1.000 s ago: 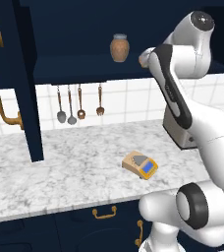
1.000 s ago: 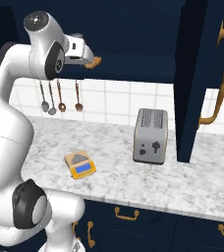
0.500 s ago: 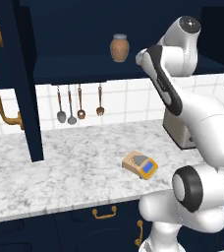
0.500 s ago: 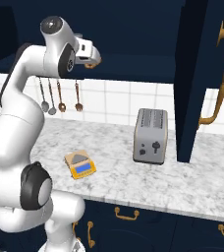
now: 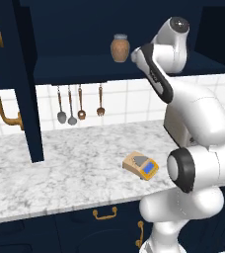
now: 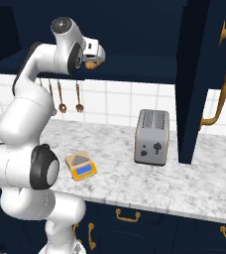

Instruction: Pick the bar and place it on the digital scale for weighing, and close the cabinet.

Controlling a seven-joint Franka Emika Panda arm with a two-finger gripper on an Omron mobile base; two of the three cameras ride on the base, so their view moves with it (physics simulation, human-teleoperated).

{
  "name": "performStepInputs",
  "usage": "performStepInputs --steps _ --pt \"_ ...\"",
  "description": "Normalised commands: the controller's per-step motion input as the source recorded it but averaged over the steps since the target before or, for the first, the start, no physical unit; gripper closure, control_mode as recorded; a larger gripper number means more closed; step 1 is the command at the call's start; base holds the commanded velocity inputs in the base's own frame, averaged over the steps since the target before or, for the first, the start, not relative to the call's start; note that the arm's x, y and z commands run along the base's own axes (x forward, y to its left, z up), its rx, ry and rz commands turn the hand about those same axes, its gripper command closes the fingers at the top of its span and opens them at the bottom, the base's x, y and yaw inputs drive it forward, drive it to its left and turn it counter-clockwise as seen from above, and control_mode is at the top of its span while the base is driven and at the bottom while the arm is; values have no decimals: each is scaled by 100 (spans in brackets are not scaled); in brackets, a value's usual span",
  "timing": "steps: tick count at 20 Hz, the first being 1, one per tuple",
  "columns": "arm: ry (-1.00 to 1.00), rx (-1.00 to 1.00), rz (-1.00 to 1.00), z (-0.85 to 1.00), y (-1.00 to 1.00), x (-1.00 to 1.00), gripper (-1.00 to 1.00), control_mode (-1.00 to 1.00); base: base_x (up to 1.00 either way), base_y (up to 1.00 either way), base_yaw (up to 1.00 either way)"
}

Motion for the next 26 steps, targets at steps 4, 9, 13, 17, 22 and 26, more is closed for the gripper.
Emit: performStepInputs --steps 4,9,13,17,22,26 --pt "2 0 0 -11 0 43 -100 -100 0 0 0" --pt "1 0 0 -17 0 40 -100 -100 0 0 0" --pt "2 0 0 -14 0 37 -100 -100 0 0 0" --pt "3 0 0 -18 -1 28 -100 -100 0 0 0" --pt "2 0 0 -25 0 14 100 -100 0 0 0" --pt "0 0 0 -22 0 1 100 -100 0 0 0"
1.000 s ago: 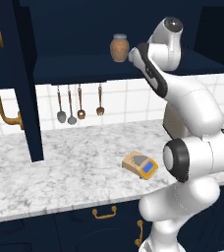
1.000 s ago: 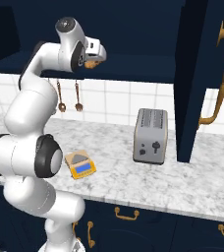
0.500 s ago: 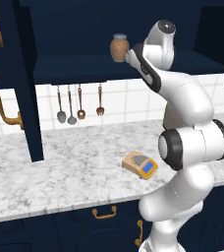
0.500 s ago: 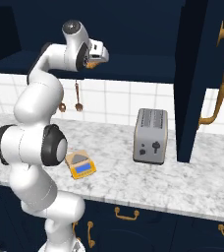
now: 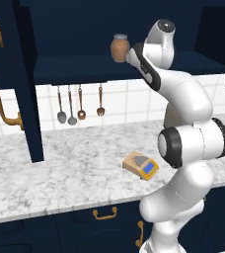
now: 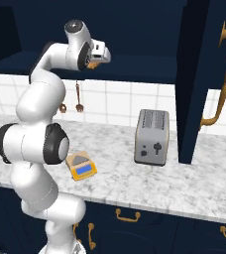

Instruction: Pick the bar and place it on the digital scale for weighing, and close the cabinet.

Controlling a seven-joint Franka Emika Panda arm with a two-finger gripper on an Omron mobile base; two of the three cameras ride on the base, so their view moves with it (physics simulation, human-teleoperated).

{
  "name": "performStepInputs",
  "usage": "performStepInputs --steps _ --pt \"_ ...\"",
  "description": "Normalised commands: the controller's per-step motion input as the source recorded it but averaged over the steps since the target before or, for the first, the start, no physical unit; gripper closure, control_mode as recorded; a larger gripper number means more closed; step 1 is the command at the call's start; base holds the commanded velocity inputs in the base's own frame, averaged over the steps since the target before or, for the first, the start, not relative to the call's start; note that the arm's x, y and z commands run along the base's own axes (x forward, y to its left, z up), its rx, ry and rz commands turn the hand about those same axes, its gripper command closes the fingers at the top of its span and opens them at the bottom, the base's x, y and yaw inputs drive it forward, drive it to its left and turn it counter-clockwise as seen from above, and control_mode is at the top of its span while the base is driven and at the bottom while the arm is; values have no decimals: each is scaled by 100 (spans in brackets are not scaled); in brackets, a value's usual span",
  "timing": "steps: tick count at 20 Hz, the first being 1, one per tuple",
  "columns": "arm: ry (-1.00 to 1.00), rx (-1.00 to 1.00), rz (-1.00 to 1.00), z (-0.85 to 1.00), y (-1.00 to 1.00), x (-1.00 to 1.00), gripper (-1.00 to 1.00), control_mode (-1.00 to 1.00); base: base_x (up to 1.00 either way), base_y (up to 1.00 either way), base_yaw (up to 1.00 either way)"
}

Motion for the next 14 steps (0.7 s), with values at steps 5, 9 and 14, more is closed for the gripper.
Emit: performStepInputs --steps 5,9,14 --pt "0 0 0 -16 0 -34 100 -100 0 0 0" --pt "-8 0 2 0 0 -98 100 -100 0 0 0" --pt "-14 -1 14 0 15 -100 100 -100 0 0 0"
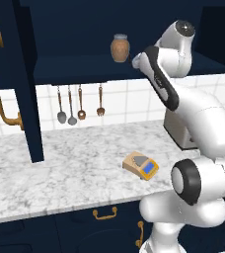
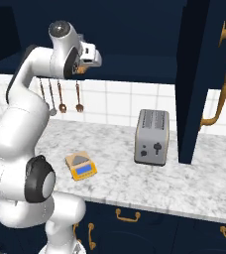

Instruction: Pick the bar and place it on the digital scale for weighing, and close the cabinet.

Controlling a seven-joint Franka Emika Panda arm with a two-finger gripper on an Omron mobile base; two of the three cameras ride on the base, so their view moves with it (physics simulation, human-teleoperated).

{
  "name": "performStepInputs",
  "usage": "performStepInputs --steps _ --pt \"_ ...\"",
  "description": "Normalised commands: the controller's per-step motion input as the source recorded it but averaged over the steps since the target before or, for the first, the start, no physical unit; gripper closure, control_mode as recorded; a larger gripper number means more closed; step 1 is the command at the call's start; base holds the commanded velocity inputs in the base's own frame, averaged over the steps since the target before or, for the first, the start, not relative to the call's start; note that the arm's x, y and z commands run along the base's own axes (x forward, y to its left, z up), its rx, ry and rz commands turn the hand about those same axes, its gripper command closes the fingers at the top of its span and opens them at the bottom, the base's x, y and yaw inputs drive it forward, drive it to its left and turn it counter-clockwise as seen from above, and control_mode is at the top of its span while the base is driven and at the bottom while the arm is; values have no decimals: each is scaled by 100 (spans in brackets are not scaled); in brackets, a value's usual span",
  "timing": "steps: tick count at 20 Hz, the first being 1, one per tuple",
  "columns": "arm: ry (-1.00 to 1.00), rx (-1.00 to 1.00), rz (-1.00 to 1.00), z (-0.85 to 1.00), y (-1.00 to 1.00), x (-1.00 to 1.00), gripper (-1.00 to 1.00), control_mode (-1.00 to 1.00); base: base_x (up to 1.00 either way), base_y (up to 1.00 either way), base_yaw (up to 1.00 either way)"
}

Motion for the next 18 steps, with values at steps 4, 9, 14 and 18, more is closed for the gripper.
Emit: performStepInputs --steps 4,9,14,18 --pt "-17 0 21 0 14 -100 100 -100 0 0 0" --pt "0 0 26 0 12 -100 100 -100 0 0 0" --pt "7 0 38 -1 0 -100 100 -100 0 0 0" --pt "1 0 44 -12 8 -97 100 -100 0 0 0"
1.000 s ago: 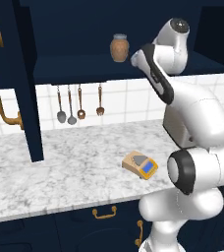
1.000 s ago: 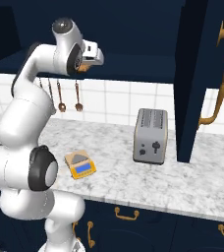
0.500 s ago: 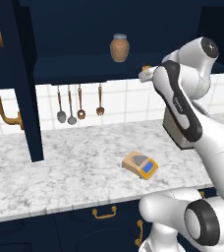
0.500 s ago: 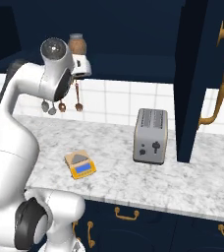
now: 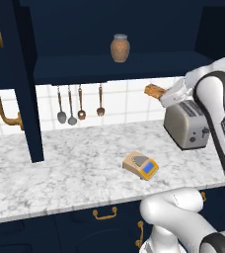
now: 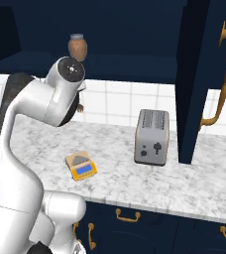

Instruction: Pick the bar and place it on the digital scale for weighing, and close the cabinet.

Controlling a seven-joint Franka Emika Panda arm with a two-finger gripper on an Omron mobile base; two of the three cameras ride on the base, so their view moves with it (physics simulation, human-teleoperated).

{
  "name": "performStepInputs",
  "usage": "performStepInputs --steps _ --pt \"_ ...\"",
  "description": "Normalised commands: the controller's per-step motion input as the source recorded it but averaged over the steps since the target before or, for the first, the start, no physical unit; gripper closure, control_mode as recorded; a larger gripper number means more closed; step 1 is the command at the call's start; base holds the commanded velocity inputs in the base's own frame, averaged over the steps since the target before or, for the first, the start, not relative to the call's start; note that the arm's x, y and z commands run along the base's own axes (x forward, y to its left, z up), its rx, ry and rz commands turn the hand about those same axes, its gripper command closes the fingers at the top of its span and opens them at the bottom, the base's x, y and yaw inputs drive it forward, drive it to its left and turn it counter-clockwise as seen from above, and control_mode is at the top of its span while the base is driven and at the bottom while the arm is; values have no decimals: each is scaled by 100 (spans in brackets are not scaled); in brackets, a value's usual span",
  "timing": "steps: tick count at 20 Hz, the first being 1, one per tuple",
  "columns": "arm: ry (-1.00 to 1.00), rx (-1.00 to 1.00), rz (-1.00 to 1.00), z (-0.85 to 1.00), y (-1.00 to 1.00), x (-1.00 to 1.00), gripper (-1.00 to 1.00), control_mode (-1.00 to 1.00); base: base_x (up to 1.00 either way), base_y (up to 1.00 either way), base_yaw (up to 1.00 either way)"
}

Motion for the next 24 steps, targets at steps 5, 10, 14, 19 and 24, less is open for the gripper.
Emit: performStepInputs --steps 5,10,14,19,24 --pt "-8 0 44 -33 2 -68 100 -100 0 0 0" --pt "-1 0 27 -51 0 -14 100 -100 0 0 0" --pt "0 0 10 -43 0 0 100 -100 0 0 0" --pt "0 0 13 -59 0 0 100 -100 0 0 0" --pt "2 0 9 -52 0 10 100 -100 0 0 0"
